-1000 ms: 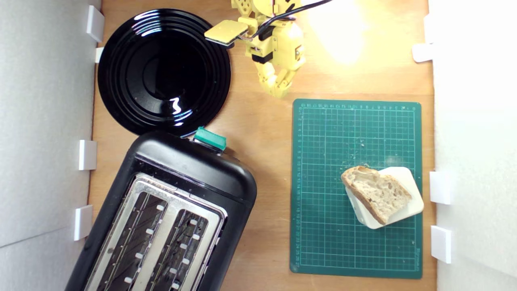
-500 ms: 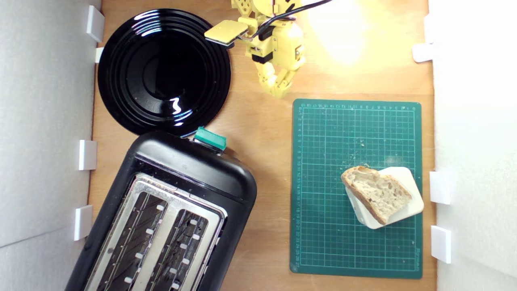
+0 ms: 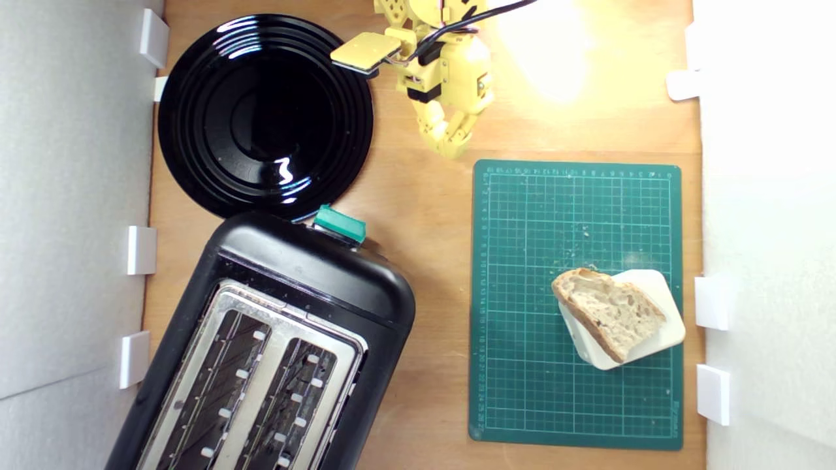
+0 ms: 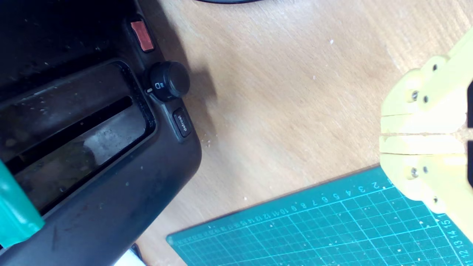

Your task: Pick bread and place in toaster

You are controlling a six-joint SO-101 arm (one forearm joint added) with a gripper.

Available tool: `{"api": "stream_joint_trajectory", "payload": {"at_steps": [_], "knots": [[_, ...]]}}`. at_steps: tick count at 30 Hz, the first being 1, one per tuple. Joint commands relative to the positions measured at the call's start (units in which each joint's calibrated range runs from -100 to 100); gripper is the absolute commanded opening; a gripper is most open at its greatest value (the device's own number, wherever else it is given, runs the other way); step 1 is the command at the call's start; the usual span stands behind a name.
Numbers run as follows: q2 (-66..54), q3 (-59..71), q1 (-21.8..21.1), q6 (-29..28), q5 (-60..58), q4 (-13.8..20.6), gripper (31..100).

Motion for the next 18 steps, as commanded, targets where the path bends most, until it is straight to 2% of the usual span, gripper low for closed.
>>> {"api": "stream_joint_trajectory", "payload": {"at_steps": [1, 18], "knots": [[-0.5, 0.2, 0.2, -0.1, 0.1, 0.3, 34.1], [-0.5, 0.2, -0.3, -0.1, 0.1, -0.2, 34.1]]}}
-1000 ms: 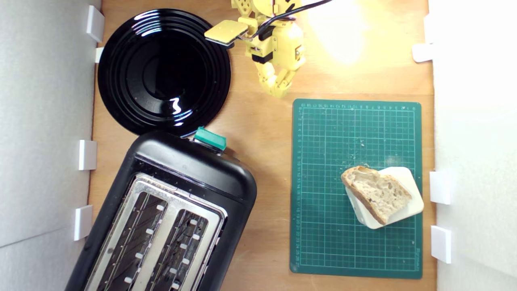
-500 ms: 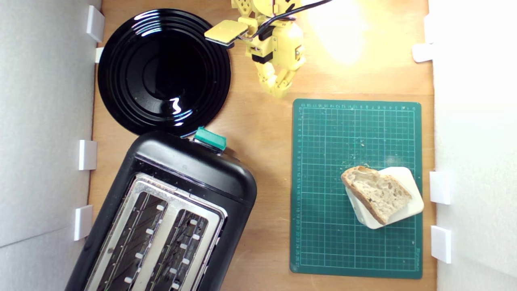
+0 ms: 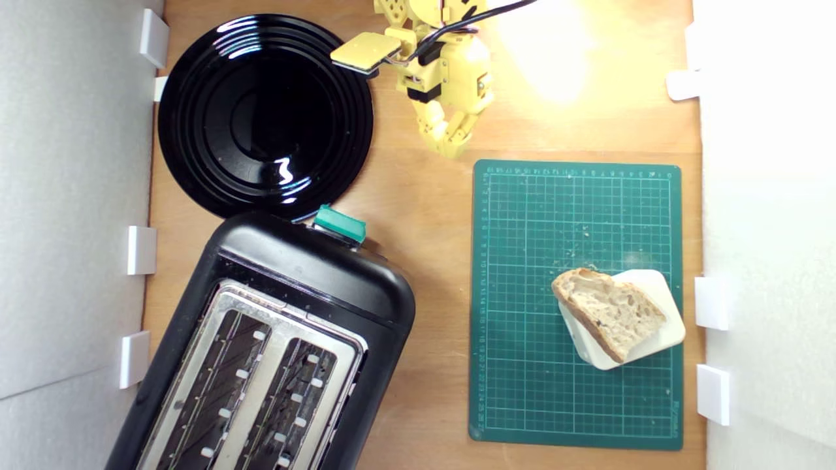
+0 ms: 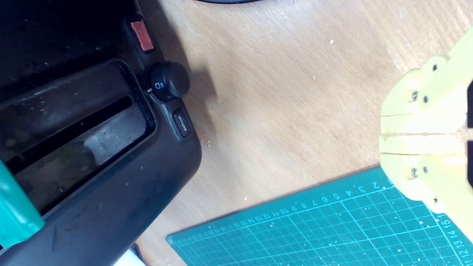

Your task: Pick bread and place in toaster

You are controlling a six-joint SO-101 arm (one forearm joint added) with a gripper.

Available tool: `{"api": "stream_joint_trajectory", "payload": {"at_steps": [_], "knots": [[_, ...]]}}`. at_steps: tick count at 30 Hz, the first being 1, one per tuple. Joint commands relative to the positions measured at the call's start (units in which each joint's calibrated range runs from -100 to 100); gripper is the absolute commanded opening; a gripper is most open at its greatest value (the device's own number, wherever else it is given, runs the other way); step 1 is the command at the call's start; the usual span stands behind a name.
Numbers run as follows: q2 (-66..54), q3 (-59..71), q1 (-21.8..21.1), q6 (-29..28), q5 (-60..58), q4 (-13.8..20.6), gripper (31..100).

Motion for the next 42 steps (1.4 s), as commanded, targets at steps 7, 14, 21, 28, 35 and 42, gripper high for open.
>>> {"api": "stream_joint_trajectory", "payload": {"at_steps": [7, 14, 21, 28, 35, 42], "knots": [[-0.5, 0.2, -0.3, -0.1, 0.1, -0.2, 34.1], [-0.1, 0.2, -0.2, -0.1, 0.1, -0.4, 34.4], [1.8, 0.1, 0.3, 0.3, 0.1, 0.0, 34.7], [2.0, -0.8, 0.4, -0.2, 0.0, -0.3, 34.1], [4.6, -2.0, 0.4, -1.2, -0.5, -0.3, 34.5], [12.0, -10.3, 0.5, -1.2, -4.9, -4.0, 34.5]]}}
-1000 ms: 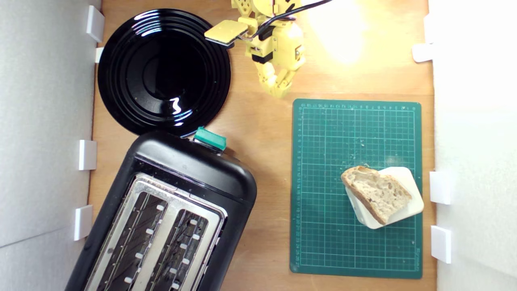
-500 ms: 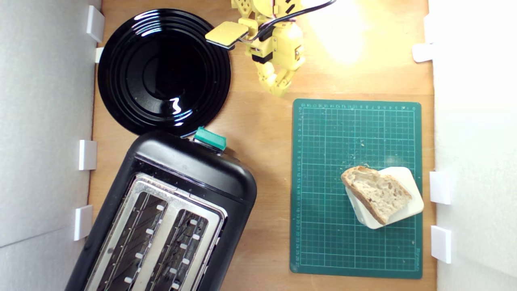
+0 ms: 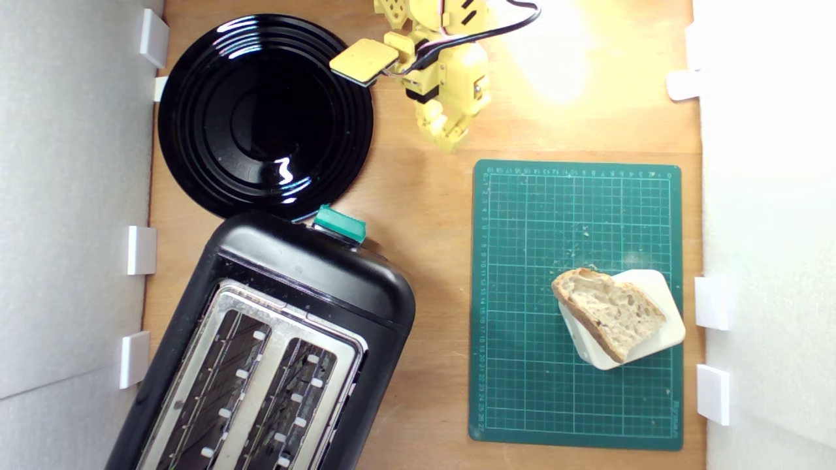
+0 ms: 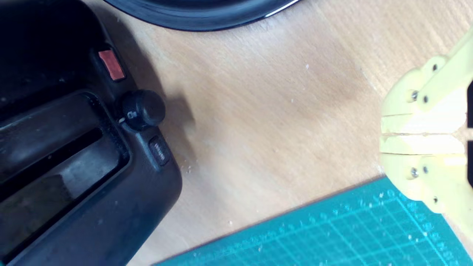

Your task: Pick bread and place in toaster

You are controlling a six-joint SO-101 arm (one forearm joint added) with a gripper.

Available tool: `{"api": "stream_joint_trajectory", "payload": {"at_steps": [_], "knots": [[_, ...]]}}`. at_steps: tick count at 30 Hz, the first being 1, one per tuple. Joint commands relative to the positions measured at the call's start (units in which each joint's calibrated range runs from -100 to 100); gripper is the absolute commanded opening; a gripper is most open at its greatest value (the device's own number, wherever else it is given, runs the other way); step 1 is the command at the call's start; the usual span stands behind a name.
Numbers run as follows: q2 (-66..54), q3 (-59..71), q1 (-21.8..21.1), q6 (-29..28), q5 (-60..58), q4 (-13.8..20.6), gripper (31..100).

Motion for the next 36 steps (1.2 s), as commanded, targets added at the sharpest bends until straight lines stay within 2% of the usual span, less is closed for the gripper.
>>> {"api": "stream_joint_trajectory", "payload": {"at_steps": [1, 4, 7, 13, 15, 18, 27, 32, 36], "knots": [[4.6, -8.6, 0.3, 0.3, -2.6, -3.3, 34.6], [9.5, -12.1, 0.3, 0.3, -3.7, -6.9, 34.8], [15.1, -12.3, 0.3, 0.3, -9.9, -9.6, 34.9], [28.4, -12.1, -0.4, 0.3, -26.8, -11.5, 34.9], [32.2, -11.5, -0.1, 0.3, -32.7, -14.1, 34.9], [36.6, -11.3, -0.5, 0.3, -39.8, -15.6, 34.9], [44.9, -10.7, -3.8, 0.3, -49.6, -14.9, 35.3], [46.2, -10.8, -3.8, 0.4, -50.5, -14.8, 43.2], [46.2, -10.7, -3.8, 0.4, -50.5, -14.8, 44.4]]}}
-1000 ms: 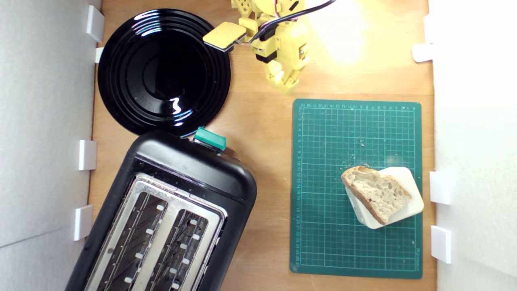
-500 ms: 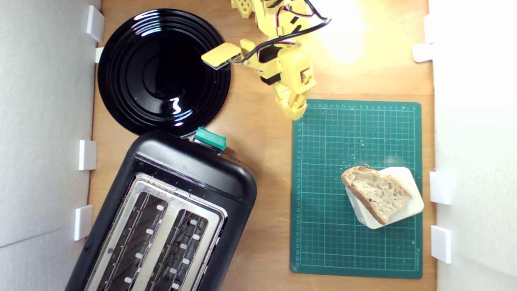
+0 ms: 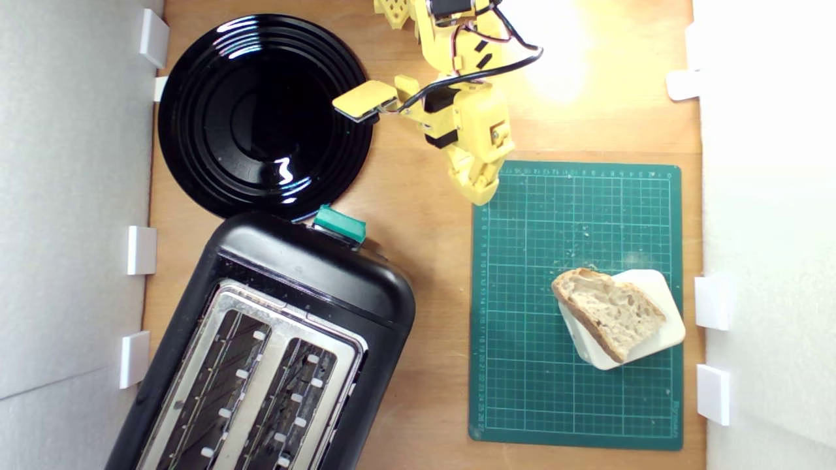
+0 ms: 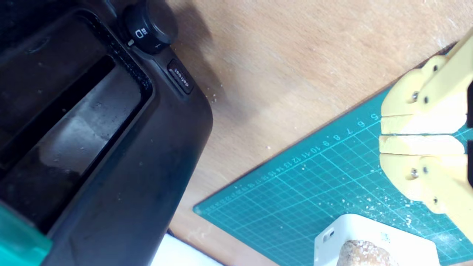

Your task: Pick bread and place in toaster

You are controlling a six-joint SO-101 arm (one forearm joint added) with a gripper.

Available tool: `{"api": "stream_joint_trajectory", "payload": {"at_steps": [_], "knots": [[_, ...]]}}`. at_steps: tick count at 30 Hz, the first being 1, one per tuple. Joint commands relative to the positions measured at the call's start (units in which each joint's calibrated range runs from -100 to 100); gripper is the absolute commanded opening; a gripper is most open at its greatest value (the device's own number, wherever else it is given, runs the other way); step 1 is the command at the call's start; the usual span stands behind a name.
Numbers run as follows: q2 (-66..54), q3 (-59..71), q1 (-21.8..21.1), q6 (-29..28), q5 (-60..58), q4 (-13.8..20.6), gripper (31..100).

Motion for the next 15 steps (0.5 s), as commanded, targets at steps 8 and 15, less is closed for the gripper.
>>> {"api": "stream_joint_trajectory", "payload": {"at_steps": [8, 15], "knots": [[0.1, -2.4, -0.6, 0.4, -2.0, 0.9, 44.5], [3.3, -2.1, -3.3, -8.5, -7.8, 19.1, 44.6]]}}
